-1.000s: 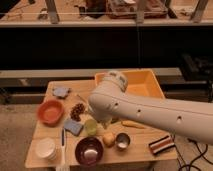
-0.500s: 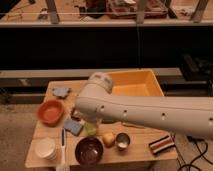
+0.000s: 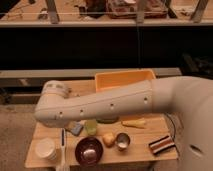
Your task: Place brush in table surface
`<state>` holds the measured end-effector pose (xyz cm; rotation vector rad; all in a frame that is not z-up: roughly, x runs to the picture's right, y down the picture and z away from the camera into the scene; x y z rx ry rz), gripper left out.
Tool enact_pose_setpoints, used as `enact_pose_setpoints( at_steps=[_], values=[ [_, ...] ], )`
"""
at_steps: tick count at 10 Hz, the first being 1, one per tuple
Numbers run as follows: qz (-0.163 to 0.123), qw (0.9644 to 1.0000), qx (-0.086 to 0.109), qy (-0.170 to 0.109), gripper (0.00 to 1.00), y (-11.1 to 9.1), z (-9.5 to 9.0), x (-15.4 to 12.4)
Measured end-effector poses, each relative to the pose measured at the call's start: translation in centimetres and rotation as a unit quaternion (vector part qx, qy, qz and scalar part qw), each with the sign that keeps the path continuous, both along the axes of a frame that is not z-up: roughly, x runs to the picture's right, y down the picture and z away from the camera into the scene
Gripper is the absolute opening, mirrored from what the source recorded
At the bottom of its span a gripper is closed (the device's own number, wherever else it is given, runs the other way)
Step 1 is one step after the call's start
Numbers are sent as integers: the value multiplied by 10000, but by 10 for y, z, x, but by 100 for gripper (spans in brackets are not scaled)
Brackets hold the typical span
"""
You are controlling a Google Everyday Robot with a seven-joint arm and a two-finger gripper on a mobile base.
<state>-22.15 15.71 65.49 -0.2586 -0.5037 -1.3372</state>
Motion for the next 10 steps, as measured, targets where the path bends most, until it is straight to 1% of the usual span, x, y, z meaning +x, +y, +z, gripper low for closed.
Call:
enact_pose_setpoints(
  at_steps=[1,2,4,5,7,8,10],
  values=[
    [-156,9999,-58,20,65,13,23,-17],
    [-230,9997,-95,32,65,21,39,-23],
    [-365,9992,-166,67,65,34,74,-28],
    [-417,9988,-244,80,65,39,96,-24],
    [-490,9981,-376,47,65,45,113,-22],
    [-534,9973,-512,7,65,55,114,-23],
    [-585,9960,-673,-32,65,71,111,-26]
  ],
)
